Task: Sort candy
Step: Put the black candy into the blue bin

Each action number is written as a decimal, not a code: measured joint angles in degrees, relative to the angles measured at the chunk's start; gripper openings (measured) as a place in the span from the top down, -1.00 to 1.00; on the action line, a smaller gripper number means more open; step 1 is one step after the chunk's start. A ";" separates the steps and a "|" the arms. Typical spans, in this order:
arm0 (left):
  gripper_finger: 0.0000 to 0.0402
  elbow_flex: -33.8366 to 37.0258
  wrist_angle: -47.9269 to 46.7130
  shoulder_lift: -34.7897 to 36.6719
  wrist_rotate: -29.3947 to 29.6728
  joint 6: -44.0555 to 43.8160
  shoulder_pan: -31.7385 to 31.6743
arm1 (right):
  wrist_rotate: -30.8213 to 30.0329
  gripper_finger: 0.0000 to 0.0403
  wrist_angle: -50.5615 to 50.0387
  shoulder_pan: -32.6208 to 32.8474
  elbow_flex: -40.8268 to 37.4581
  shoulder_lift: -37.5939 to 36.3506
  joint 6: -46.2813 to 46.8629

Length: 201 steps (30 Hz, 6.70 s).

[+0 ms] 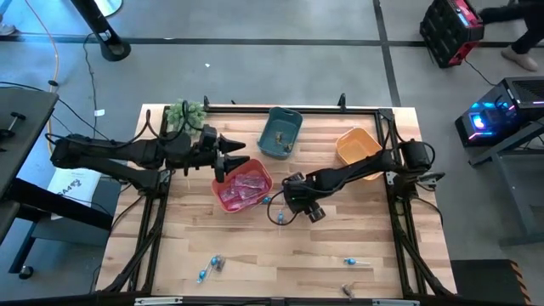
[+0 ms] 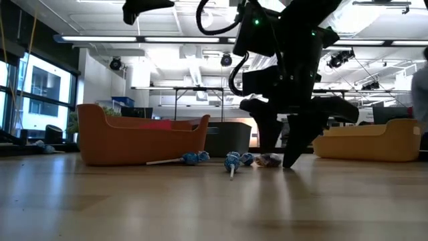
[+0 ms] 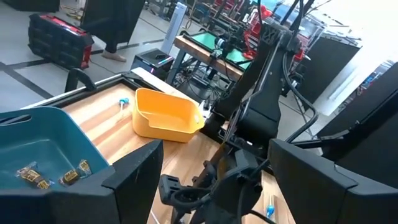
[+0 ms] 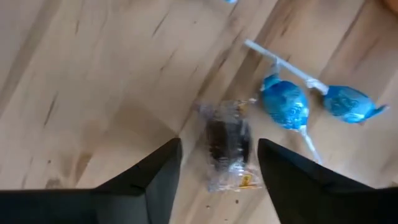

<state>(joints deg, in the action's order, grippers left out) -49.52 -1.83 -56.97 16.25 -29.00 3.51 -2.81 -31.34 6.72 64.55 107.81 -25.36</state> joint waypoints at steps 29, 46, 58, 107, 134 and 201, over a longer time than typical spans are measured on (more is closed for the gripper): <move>-0.42 -0.09 -12.06 19.83 10.05 -0.14 0.32 | -8.05 0.61 3.29 -17.96 13.22 -12.25 15.37; -0.42 -0.04 -25.42 12.16 3.01 -12.90 6.79 | -7.64 -0.22 4.56 -24.09 16.10 -10.45 25.34; -0.42 -0.04 -31.68 -11.82 -4.54 -40.27 35.33 | -1.21 -0.23 -8.91 -24.09 18.13 -10.67 21.95; -0.42 -11.72 -13.59 -43.30 -21.73 -53.74 39.60 | -1.03 -0.23 -9.46 -26.69 18.03 -10.67 19.40; -0.41 -11.58 -39.49 -41.33 -20.72 -39.61 30.75 | -0.53 -0.23 -9.57 -26.58 18.03 -10.64 20.41; 0.99 -10.38 -33.74 -10.78 14.81 -1.42 2.75 | 0.92 -0.23 -11.26 -26.97 18.05 -23.95 29.82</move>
<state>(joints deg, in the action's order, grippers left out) -59.90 -35.57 -67.75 31.06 -30.42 6.27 -1.89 -42.59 -20.25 82.61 83.86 4.45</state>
